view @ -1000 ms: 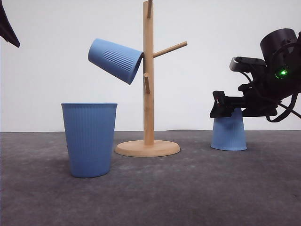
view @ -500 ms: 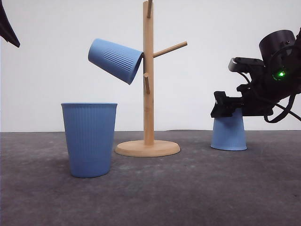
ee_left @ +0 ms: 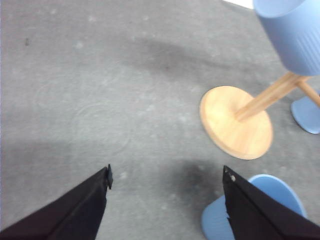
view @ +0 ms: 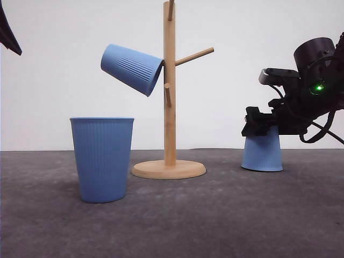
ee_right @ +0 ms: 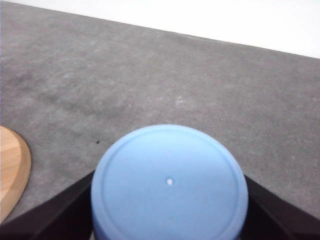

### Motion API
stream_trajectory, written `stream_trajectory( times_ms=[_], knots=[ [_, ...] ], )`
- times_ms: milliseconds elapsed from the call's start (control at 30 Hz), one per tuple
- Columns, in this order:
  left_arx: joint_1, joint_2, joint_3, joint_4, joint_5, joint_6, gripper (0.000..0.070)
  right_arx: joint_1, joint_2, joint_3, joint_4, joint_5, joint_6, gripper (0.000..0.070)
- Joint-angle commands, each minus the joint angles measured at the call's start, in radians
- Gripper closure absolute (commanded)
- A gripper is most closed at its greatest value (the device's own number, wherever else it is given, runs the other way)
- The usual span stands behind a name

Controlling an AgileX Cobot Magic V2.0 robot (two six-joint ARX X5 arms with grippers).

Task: Place three cups

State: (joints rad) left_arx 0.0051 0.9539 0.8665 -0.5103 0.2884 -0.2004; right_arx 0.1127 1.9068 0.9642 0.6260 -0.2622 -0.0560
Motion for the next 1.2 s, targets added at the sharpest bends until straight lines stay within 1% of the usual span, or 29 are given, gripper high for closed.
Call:
stream_trajectory(
  times_ms=[0,167,267,467,567,600,667,767,867,933,1167],
  knots=[
    [-0.001,0.006,0.011,-0.001,-0.005,-0.003,0.0278,0.002,0.021,0.018,0.017,-0.003,-0.004,0.0287],
    [-0.001,0.006,0.011,-0.002,-0.005,-0.003,0.0278,0.001,-0.018,0.018,-0.002,-0.005,0.022,0.0287],
    [-0.001,0.006,0.011,-0.002,-0.005,-0.003,0.0278,-0.002,-0.071,0.018,-0.047,-0.022,0.027,0.0287],
    [-0.001,0.007,0.011,0.008,-0.005,-0.003,0.0278,-0.008,-0.234,0.018,-0.252,-0.05,0.03,0.0287],
    [-0.001,0.006,0.011,0.009,-0.005,-0.002,0.0278,-0.02,-0.345,0.018,-0.345,-0.057,0.062,0.0287],
    [-0.001,0.006,0.011,0.009,-0.005,0.0,0.0278,-0.026,-0.381,0.019,-0.36,-0.06,0.09,0.0287],
    [-0.001,0.006,0.011,0.01,-0.006,0.0,0.0278,-0.05,-0.454,0.022,-0.382,-0.089,0.172,0.0286],
    [-0.001,0.006,0.011,0.011,-0.005,0.0,0.0278,-0.1,-0.522,0.05,-0.424,-0.185,0.339,0.0285],
    [-0.001,0.006,0.011,0.011,-0.005,0.0,0.0278,-0.14,-0.531,0.097,-0.424,-0.294,0.498,0.0284],
    [-0.001,0.006,0.011,0.01,-0.004,0.0,0.0278,-0.149,-0.526,0.127,-0.402,-0.318,0.56,0.0284],
    [-0.001,0.006,0.011,0.01,-0.004,0.001,0.0278,-0.13,-0.514,0.166,-0.231,-0.321,0.721,0.0284]
  ],
)
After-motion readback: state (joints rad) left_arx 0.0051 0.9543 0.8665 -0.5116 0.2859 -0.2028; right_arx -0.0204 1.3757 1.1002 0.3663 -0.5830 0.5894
